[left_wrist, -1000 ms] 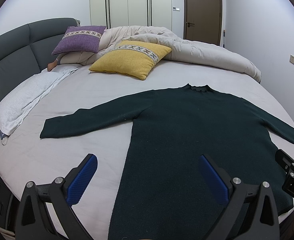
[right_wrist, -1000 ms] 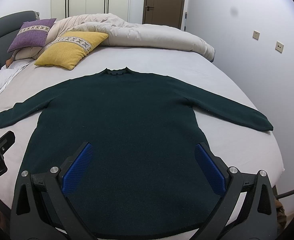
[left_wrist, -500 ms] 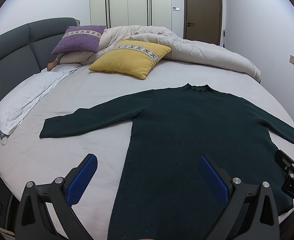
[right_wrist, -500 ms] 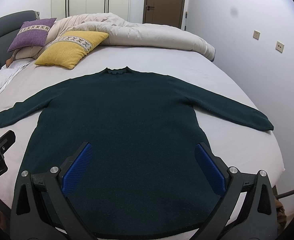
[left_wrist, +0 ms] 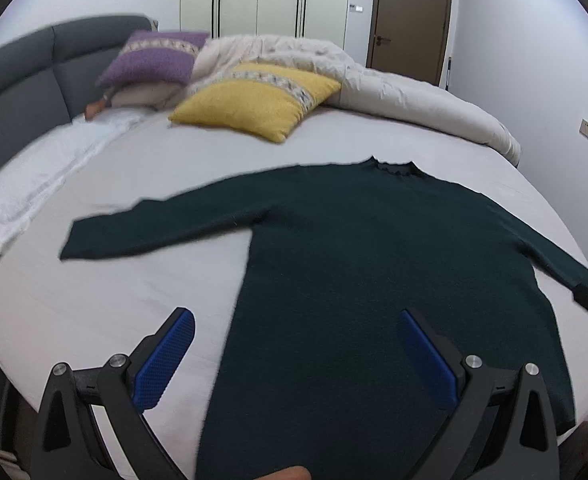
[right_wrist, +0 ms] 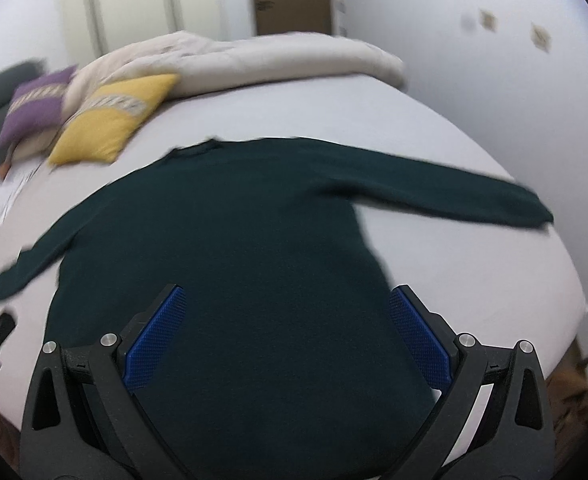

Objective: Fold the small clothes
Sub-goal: 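Grasp the sweater sleeve with the right tool and fold it across the body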

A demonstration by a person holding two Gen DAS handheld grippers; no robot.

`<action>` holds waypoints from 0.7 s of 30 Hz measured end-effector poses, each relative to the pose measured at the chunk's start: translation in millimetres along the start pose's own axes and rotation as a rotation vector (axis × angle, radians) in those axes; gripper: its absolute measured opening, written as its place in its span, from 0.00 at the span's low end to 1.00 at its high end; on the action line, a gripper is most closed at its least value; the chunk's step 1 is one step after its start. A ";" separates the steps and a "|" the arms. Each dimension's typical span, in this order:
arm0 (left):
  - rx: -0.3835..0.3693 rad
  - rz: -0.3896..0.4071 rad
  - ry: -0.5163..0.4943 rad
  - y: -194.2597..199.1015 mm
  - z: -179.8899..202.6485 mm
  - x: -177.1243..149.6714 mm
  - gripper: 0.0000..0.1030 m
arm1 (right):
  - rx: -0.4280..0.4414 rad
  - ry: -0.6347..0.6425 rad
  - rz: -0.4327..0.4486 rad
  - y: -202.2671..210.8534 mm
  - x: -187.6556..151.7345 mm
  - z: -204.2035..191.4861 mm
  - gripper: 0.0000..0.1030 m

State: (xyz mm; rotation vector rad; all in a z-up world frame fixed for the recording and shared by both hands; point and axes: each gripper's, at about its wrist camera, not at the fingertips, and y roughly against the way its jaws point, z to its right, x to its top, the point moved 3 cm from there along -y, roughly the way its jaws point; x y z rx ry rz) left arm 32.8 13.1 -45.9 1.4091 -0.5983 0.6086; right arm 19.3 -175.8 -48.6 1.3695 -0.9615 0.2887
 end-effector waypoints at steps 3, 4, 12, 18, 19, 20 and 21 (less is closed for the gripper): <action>-0.050 -0.049 0.049 -15.3 1.2 0.5 1.00 | -0.046 -0.142 -0.025 -22.8 16.1 73.5 1.00; -0.065 -0.066 0.061 -21.1 2.7 0.6 1.00 | -0.068 -0.196 -0.030 -30.3 20.4 101.4 1.00; -0.192 -0.154 0.098 -64.4 31.8 12.4 1.00 | -0.187 -0.691 -0.059 -84.6 19.5 320.3 0.96; -0.376 -0.173 0.137 -95.9 59.4 23.3 1.00 | -0.141 -0.702 -0.009 -112.8 25.7 353.9 0.85; -0.433 -0.229 0.123 -104.7 67.5 22.1 1.00 | -0.111 -0.691 -0.005 -119.2 28.8 353.2 0.74; -0.442 -0.274 0.113 -112.7 74.1 20.4 1.00 | -0.080 -0.691 -0.006 -127.2 32.0 356.8 0.68; -0.433 -0.273 0.111 -115.7 76.4 20.7 1.00 | -0.070 -0.693 -0.011 -134.3 34.6 358.4 0.59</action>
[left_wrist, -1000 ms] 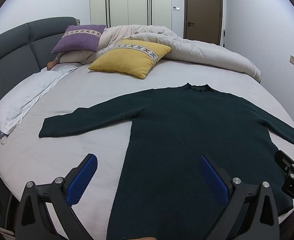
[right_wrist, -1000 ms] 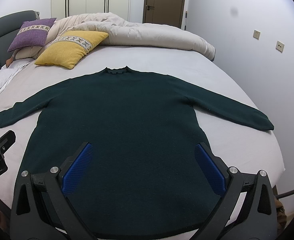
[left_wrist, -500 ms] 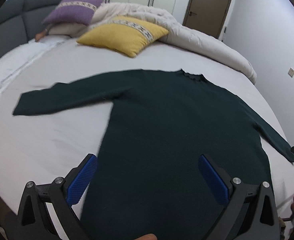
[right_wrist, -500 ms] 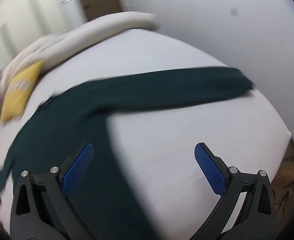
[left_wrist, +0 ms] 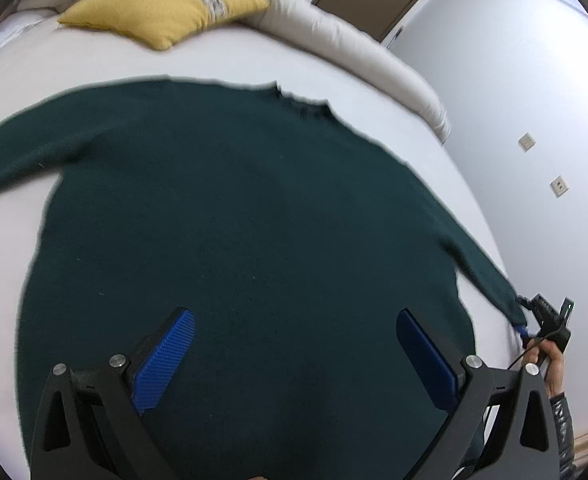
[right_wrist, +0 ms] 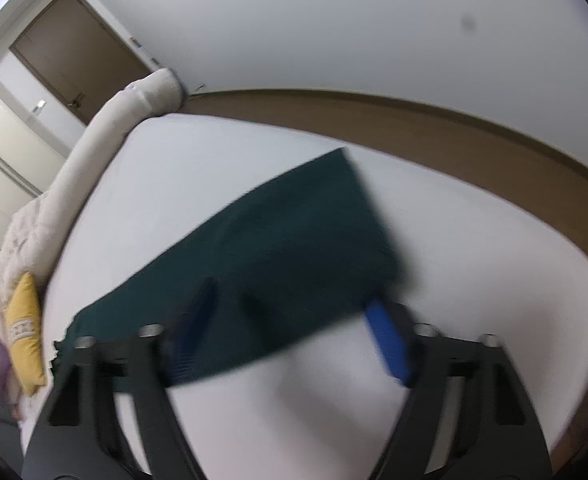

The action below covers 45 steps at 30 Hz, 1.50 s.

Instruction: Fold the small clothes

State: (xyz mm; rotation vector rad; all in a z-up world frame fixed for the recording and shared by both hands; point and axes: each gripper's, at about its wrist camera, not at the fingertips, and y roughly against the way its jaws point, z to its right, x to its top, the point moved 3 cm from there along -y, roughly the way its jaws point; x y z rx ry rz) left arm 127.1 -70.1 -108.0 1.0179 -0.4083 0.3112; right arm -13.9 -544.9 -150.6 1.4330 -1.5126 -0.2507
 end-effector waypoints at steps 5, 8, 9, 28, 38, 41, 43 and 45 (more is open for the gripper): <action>-0.026 0.026 0.029 -1.2 -7.2 3.3 1.00 | 0.026 0.011 -0.014 -14.0 20.7 -6.3 0.09; -0.050 0.023 0.074 0.4 -20.7 7.8 1.00 | 0.008 0.100 0.029 -1.6 26.9 -45.1 0.07; -0.067 0.028 0.094 3.4 -26.3 8.9 1.00 | 0.017 0.130 0.039 4.7 25.5 -66.4 0.07; -0.028 0.138 0.201 39.9 -113.8 34.4 0.99 | 0.453 0.762 -0.324 -22.8 -297.5 -405.6 0.58; -0.019 0.063 0.083 -22.7 -55.2 64.9 0.99 | 0.447 0.686 -0.193 1.1 -235.1 -308.6 0.70; 0.014 -0.008 0.064 -62.9 -39.9 79.1 0.79 | 0.409 0.620 -0.161 -0.7 -187.1 -273.7 0.70; 0.073 -0.029 0.035 -84.5 -31.5 89.0 0.76 | 0.383 0.576 -0.152 -10.2 -168.4 -259.5 0.70; 0.121 -0.023 -0.009 -90.6 -22.5 95.9 0.62 | 0.358 0.530 -0.150 -22.3 -149.1 -244.3 0.70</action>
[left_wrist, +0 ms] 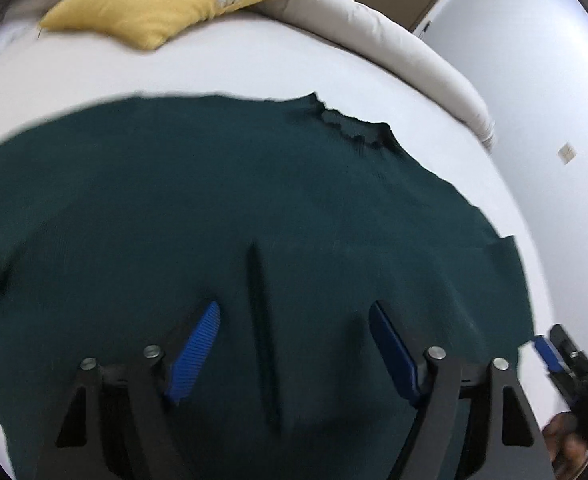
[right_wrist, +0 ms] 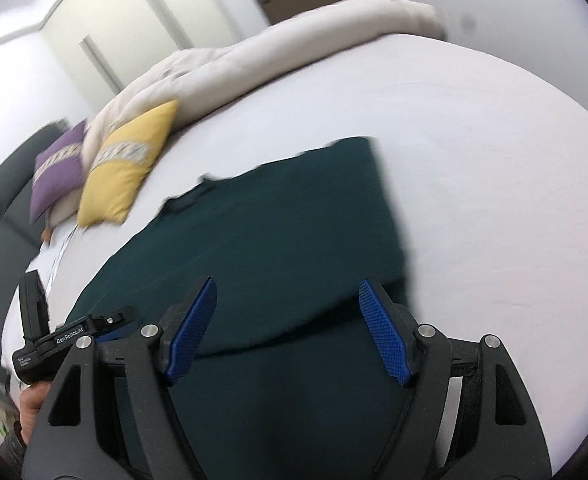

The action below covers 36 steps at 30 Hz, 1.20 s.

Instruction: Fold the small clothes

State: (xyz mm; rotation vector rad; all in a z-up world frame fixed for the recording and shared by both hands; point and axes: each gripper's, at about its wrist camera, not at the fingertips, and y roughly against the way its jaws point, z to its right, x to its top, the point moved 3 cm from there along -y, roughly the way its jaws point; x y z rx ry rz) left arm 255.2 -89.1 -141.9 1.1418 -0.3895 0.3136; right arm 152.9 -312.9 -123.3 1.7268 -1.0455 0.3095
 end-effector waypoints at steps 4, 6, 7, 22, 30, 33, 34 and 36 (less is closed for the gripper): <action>0.039 -0.005 -0.019 1.3 1.3 11.9 0.14 | -0.021 -0.072 0.002 -8.5 18.4 39.4 0.70; 0.025 0.020 -0.041 10.1 1.6 17.2 0.09 | -0.021 -0.106 0.004 -16.7 31.6 54.5 0.68; 0.022 0.035 -0.052 17.3 2.8 16.5 0.09 | -0.018 -0.112 0.001 -20.9 36.4 58.7 0.68; 0.011 0.113 -0.012 -16.9 -51.2 47.8 0.13 | -0.130 -0.020 -0.100 -110.1 86.6 64.7 0.45; 0.008 0.156 -0.066 6.2 -34.4 51.2 0.09 | -0.143 0.010 -0.111 -115.6 105.2 67.8 0.05; 0.040 0.133 -0.076 -7.5 -35.8 51.2 0.10 | -0.141 -0.014 -0.110 -122.4 105.6 75.4 0.04; 0.035 0.127 -0.066 -12.4 -41.0 49.7 0.11 | -0.145 -0.024 -0.129 -129.7 103.4 79.5 0.04; 0.010 0.131 -0.043 -14.0 -46.1 49.6 0.12 | -0.106 -0.048 -0.122 -133.3 102.9 87.8 0.05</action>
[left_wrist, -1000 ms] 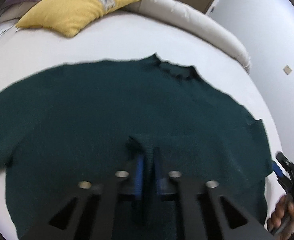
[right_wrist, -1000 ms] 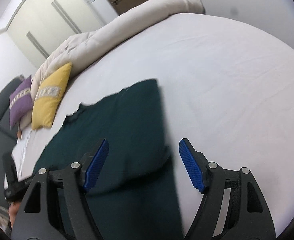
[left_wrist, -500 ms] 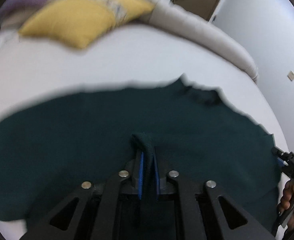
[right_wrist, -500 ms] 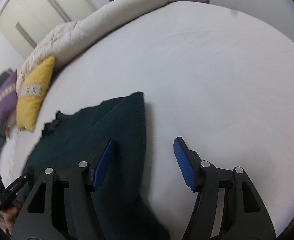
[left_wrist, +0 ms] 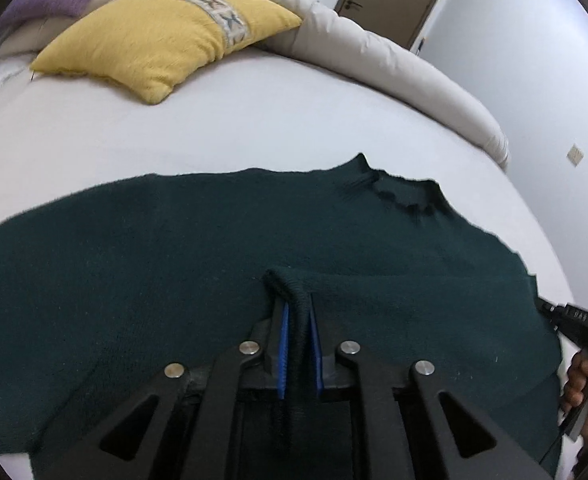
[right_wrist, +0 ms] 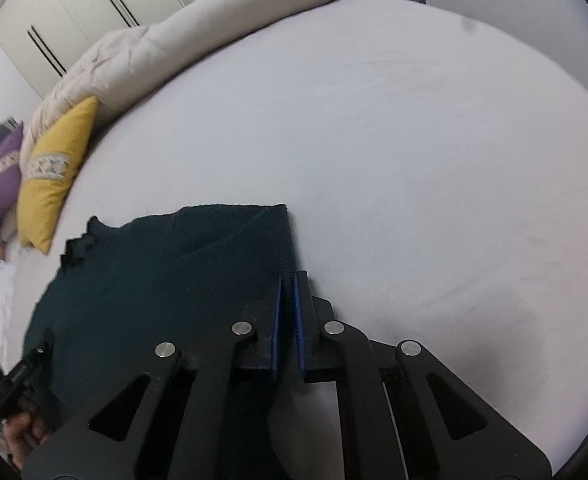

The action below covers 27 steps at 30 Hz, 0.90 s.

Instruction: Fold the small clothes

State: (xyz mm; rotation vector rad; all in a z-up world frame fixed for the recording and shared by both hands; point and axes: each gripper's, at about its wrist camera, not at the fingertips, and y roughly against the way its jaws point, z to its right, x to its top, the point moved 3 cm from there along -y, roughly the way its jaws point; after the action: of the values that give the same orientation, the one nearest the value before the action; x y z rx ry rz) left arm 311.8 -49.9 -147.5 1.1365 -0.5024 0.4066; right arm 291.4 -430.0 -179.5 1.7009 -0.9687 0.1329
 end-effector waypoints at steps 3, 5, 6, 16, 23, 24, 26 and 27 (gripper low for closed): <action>-0.003 0.005 -0.011 3.0 1.1 -1.2 0.13 | -0.016 0.007 0.007 12.0 1.1 0.3 0.17; -0.014 0.008 0.003 2.7 -1.2 -2.1 0.13 | 0.001 0.018 0.026 31.6 -4.8 -5.5 0.43; -0.016 0.007 0.007 2.5 -1.6 -2.2 0.13 | 0.007 0.035 0.035 39.4 -11.1 -11.9 0.51; -0.009 0.020 -0.002 6.7 -2.6 -3.9 0.13 | -0.044 0.159 -0.032 41.1 -45.9 -30.7 0.08; -0.050 0.008 0.025 -1.8 -10.1 -2.6 0.14 | 0.016 0.111 0.000 25.6 -61.7 -8.7 0.08; -0.055 0.000 0.019 2.6 -9.9 -1.9 0.17 | 0.020 0.111 -0.003 28.0 -61.2 -9.1 0.10; -0.037 0.009 0.027 24.8 -13.6 -3.6 0.33 | -0.027 0.099 -0.002 43.2 -61.4 -9.8 0.29; -0.036 0.048 0.037 48.2 -21.1 -4.5 0.50 | -0.050 0.087 0.014 51.5 -61.7 -12.5 0.36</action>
State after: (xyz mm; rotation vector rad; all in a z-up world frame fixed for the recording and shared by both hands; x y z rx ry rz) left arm 285.3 -12.7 -120.9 1.0816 -0.5032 0.4574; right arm 221.8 -389.1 -169.1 1.6296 -0.9116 0.1889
